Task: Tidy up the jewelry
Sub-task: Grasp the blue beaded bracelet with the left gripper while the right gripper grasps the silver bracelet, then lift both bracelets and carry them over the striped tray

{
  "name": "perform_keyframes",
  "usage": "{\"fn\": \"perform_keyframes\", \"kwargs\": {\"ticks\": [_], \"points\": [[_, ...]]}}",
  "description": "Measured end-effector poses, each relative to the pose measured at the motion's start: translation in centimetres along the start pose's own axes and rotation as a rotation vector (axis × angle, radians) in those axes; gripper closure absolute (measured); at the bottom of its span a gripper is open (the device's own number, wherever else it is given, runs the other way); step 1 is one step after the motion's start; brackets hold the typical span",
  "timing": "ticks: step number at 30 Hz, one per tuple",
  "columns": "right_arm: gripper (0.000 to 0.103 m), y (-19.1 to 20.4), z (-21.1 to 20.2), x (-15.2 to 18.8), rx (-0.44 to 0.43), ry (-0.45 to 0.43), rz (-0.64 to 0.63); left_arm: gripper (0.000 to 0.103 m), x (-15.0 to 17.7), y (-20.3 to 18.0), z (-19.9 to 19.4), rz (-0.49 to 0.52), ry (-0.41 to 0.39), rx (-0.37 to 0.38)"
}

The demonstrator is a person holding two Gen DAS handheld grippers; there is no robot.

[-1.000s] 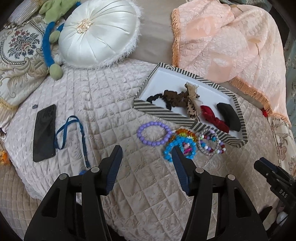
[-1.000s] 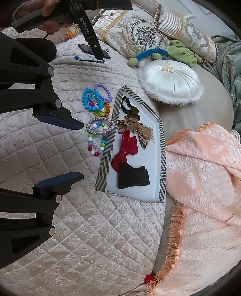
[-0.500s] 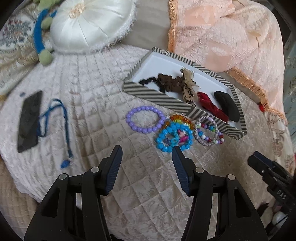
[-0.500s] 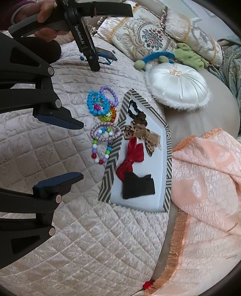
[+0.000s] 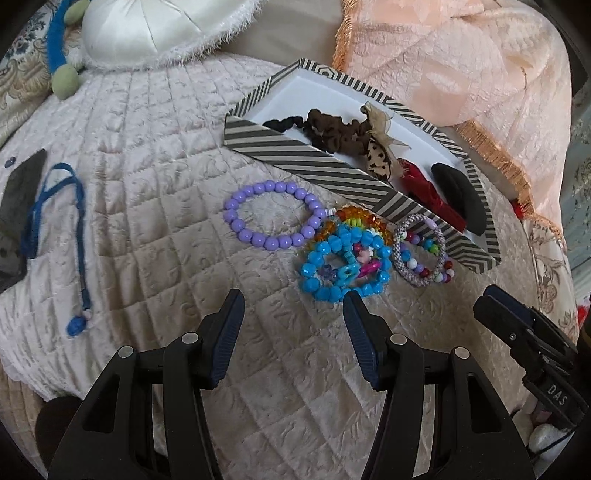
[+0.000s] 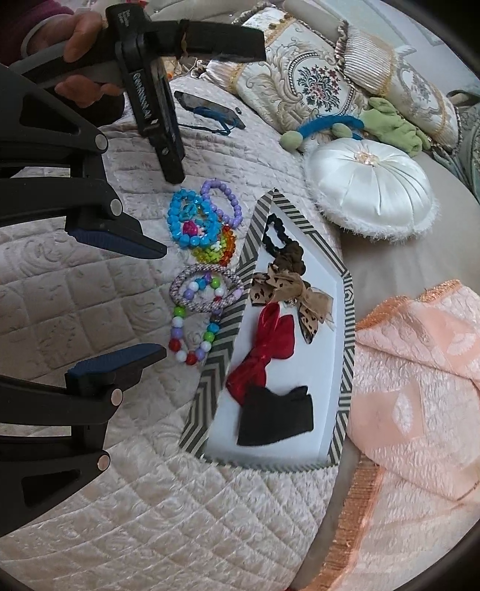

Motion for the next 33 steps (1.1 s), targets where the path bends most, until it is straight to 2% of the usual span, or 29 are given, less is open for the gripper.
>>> {"fn": "perform_keyframes", "kwargs": {"ticks": [9, 12, 14, 16, 18, 20, 22, 25, 33], "points": [[0.062, 0.2, 3.2, -1.6, -0.019, 0.013, -0.032, 0.048, -1.5, -0.2, 1.6, -0.039, -0.008, 0.027], [0.067, -0.2, 4.5, -2.1, -0.029, 0.021, -0.018, 0.048, -1.7, -0.6, 2.1, -0.020, -0.008, 0.024], [0.075, -0.3, 5.3, -2.2, -0.034, 0.027, -0.014, 0.048, -1.8, -0.9, 2.2, -0.006, -0.015, 0.026], [0.084, -0.4, 5.9, -2.2, -0.041, 0.038, -0.012, 0.057, -1.8, -1.2, 2.4, 0.003, -0.015, 0.025], [0.091, -0.4, 5.9, -2.0, -0.038, 0.036, -0.019, 0.082, -1.9, -1.6, 2.6, 0.025, -0.015, 0.016], [0.095, -0.3, 5.3, -1.8, -0.039, 0.025, -0.025, 0.085, -1.8, -1.9, 2.7, 0.042, -0.018, 0.011], [0.096, -0.5, 4.5, -1.7, -0.037, 0.013, -0.022, 0.094, -1.7, -2.0, 2.6, 0.054, -0.023, 0.008], [0.096, -0.7, 3.0, -1.5, -0.041, -0.008, -0.016, 0.094, -1.5, -2.0, 1.5, 0.038, -0.018, 0.048], [0.096, -0.7, -1.9, -1.2, -0.055, -0.084, -0.002, 0.094, -1.2, -2.0, -3.5, 0.077, -0.068, 0.072]]}}
Point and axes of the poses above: each gripper's, at about its wrist camera, not at the fingertips, and z roughly the way its jaws point, y to its left, x to its underside, the point moved 6 cm from there along z, roughly the way its jaws point, and after that the axes turned 4 degrees about -z, right-handed, at the moved point
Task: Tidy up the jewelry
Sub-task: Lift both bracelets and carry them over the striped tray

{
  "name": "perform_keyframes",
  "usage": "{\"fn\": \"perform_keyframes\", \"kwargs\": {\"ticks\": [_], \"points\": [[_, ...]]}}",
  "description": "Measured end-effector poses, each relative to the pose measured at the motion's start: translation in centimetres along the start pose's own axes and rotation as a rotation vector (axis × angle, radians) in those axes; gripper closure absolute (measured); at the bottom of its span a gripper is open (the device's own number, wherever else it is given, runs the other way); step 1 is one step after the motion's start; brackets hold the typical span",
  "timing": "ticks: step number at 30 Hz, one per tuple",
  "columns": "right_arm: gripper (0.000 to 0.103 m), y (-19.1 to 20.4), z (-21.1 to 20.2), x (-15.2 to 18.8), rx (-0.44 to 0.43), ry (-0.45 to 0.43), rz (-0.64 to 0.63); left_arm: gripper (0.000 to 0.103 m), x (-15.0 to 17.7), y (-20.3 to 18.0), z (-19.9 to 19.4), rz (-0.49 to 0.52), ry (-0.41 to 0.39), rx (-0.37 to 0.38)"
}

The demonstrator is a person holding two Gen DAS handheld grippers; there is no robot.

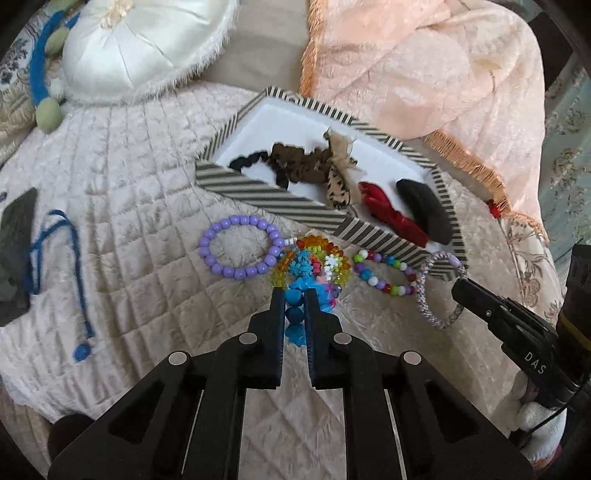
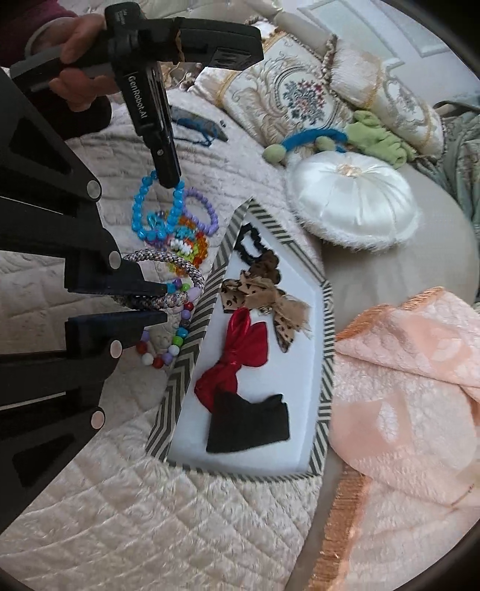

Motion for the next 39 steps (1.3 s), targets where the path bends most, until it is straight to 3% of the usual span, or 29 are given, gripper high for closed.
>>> {"fn": "perform_keyframes", "kwargs": {"ticks": [15, 39], "points": [[0.096, -0.6, -4.2, 0.8, 0.024, -0.054, 0.038, 0.094, -1.3, -2.2, -5.1, 0.058, -0.085, -0.018], [0.096, -2.6, -3.6, 0.4, 0.043, -0.040, 0.064, 0.094, -5.9, -4.3, -2.9, 0.116, -0.106, -0.087]]}}
Point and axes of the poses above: each gripper's, at about its wrist camera, not at the fingertips, and z roughly the way its jaws point, y to its left, x to its underside, the point moved 6 cm from there along z, roughly the way its jaws point, and after that the axes turned 4 degrees about -z, right-handed, at the moved point
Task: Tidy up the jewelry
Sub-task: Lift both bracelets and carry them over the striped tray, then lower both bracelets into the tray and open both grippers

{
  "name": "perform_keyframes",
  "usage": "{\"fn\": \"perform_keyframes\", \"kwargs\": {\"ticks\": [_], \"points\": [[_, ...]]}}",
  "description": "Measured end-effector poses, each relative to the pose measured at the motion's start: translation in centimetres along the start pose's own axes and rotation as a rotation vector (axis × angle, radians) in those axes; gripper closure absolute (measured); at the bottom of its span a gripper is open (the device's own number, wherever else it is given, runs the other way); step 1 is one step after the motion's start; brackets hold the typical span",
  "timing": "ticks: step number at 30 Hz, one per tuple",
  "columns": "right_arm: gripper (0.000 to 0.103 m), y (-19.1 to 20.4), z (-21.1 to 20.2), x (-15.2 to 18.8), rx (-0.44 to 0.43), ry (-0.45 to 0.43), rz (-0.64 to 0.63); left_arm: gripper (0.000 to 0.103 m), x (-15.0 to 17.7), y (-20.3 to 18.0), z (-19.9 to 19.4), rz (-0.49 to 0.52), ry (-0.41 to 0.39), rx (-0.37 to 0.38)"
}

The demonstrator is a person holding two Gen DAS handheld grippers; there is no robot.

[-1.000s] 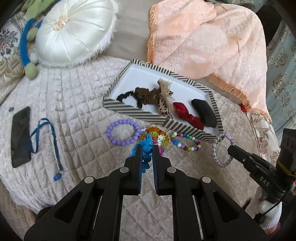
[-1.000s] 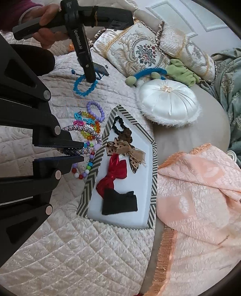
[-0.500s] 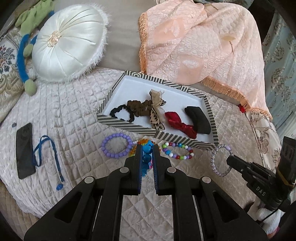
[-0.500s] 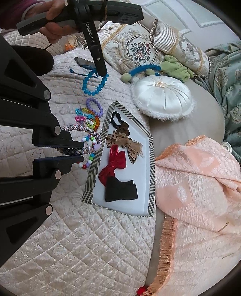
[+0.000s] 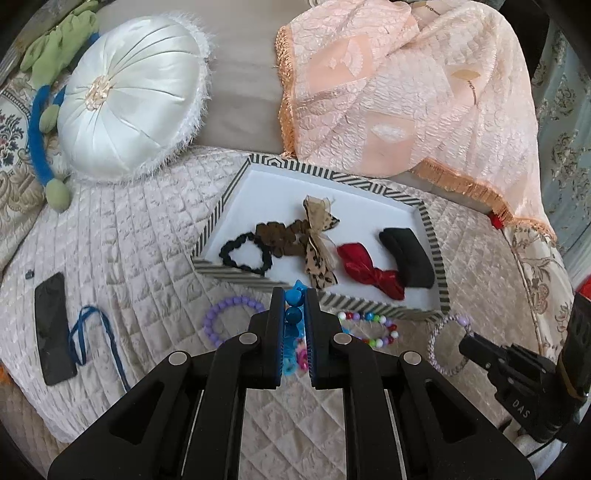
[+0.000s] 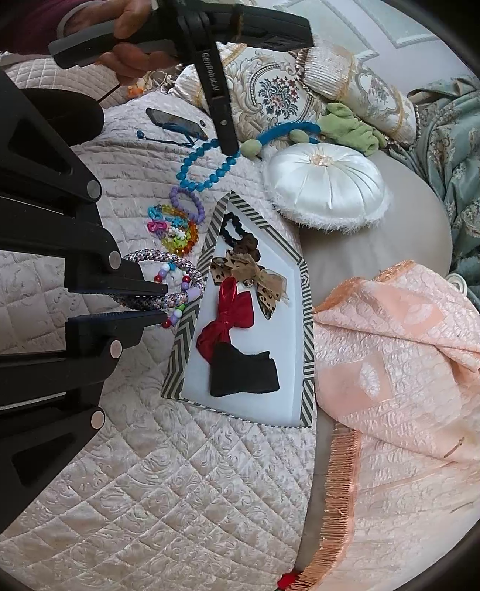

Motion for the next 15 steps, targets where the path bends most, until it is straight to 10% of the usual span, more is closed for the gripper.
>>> {"fn": "perform_keyframes", "kwargs": {"ticks": [15], "points": [[0.096, -2.0, 6.7, -6.8, 0.035, 0.047, -0.019, 0.094, -8.0, -0.3, 7.5, 0.005, 0.035, -0.068]]}}
Point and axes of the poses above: each gripper's, at about its wrist camera, not at the fingertips, and z roughly the way its jaws point, y to its left, x to its underside, the point moved 6 cm from there along z, roughly the way its jaws point, and after that the axes turned 4 degrees about -z, right-handed, at the moved point
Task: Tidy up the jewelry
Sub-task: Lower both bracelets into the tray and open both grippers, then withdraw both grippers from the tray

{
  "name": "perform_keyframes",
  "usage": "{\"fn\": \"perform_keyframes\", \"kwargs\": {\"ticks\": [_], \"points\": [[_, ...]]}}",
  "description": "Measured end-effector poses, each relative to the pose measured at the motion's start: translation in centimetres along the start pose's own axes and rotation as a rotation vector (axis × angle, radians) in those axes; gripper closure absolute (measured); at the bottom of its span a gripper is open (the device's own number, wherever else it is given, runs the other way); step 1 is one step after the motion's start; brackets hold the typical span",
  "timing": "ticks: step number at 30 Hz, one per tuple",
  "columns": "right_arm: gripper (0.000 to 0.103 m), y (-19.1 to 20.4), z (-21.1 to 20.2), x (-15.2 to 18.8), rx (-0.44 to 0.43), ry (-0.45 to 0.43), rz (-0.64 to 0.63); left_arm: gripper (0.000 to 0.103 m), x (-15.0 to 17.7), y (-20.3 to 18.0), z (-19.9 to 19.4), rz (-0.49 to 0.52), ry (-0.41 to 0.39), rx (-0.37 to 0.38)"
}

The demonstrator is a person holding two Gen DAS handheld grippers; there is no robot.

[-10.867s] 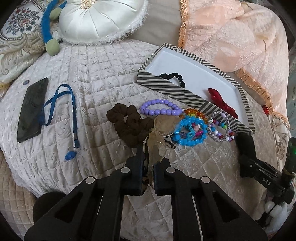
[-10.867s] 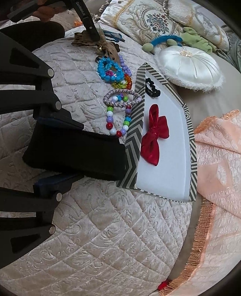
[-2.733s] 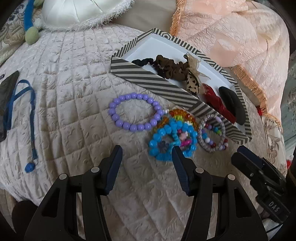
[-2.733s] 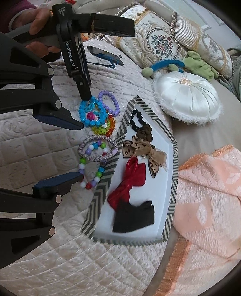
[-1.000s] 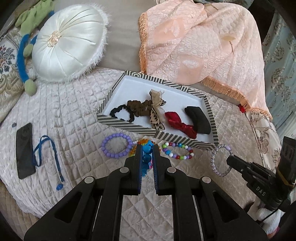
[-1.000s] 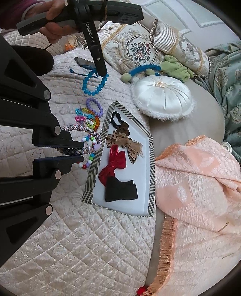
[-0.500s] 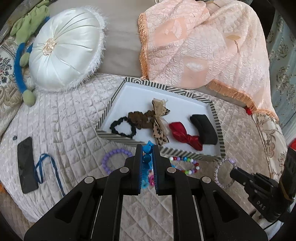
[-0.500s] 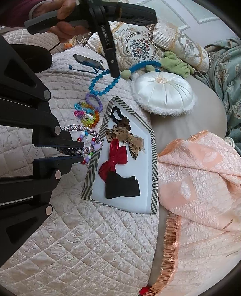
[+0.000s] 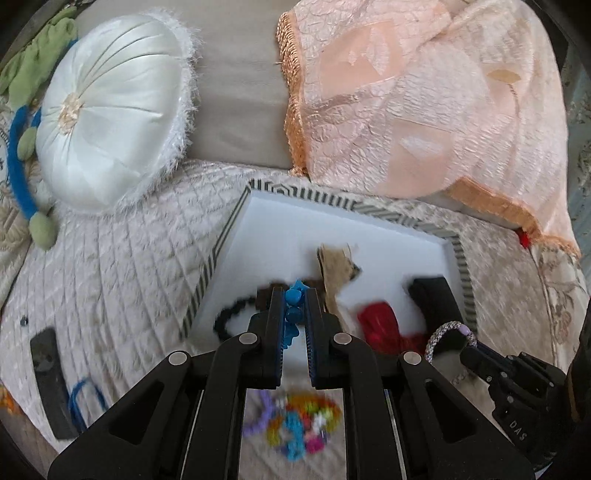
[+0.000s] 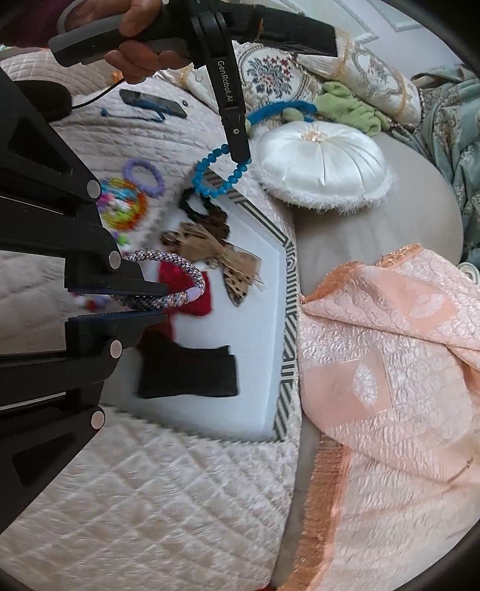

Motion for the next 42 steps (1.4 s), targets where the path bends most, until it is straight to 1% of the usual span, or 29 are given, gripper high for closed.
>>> {"fn": "perform_keyframes", "kwargs": {"ticks": [4, 8, 12, 14, 19, 23, 25, 27, 28, 29, 33, 36, 38, 42], "points": [[0.096, -0.9, 3.1, -2.3, 0.018, 0.032, -0.003, 0.094, -2.2, 0.4, 2.9, -0.019, 0.013, -0.014], [0.096, -1.6, 6.3, -3.9, 0.046, 0.071, -0.017, 0.094, -3.4, 1.0, 5.7, -0.026, 0.031, -0.036], [0.096, -2.4, 9.0, -4.7, 0.083, 0.115, -0.033, 0.094, -3.6, 2.0, 9.1, -0.034, 0.067, -0.071], [0.096, -2.5, 9.8, -4.9, 0.090, 0.127, -0.039, 0.094, -3.4, 2.6, 10.3, -0.043, 0.085, -0.083], [0.096, -2.9, 11.3, -4.9, 0.112, 0.161, -0.046, 0.094, -2.8, 3.5, 11.8, -0.056, 0.108, -0.093], [0.095, -3.0, 11.8, -4.4, 0.115, 0.185, -0.043, 0.092, -2.5, 3.7, 12.0, -0.062, 0.114, -0.102], [0.092, -2.9, 11.6, -4.5, 0.111, 0.175, -0.045, 0.086, -2.3, 3.8, 11.9, -0.066, 0.116, -0.104], [0.084, -2.7, 11.3, -4.5, 0.103, 0.165, -0.043, 0.064, -2.2, 3.7, 11.6, -0.073, 0.119, -0.095], [0.076, -2.7, 11.0, -4.5, 0.099, 0.158, -0.039, 0.060, -2.1, 3.6, 11.3, -0.077, 0.118, -0.084], [0.075, -2.6, 10.8, -4.4, 0.099, 0.157, -0.036, 0.057, -2.0, 3.6, 11.1, -0.076, 0.115, -0.083], [0.075, -2.2, 9.5, -4.3, 0.094, 0.135, -0.032, 0.057, -1.5, 3.4, 9.5, -0.062, 0.099, -0.088], [0.074, -1.5, 7.5, -3.8, 0.082, 0.107, -0.039, 0.057, -1.1, 3.3, 7.8, -0.047, 0.072, -0.088], [0.072, -1.0, 6.1, -2.8, 0.075, 0.097, -0.040, 0.057, -0.6, 3.1, 6.8, -0.040, 0.058, -0.086], [0.071, -0.3, 3.6, -0.3, 0.048, 0.083, -0.027, 0.056, 1.1, 2.1, 4.5, -0.024, 0.049, -0.061]]}}
Point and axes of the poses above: each gripper's, at about its wrist camera, not at the fingertips, and z roughly the way its jaws point, y to its left, x to its underside, the point moved 6 cm from there along z, roughly the way its jaws point, and after that the axes turned 4 degrees about -z, right-handed, at the moved point
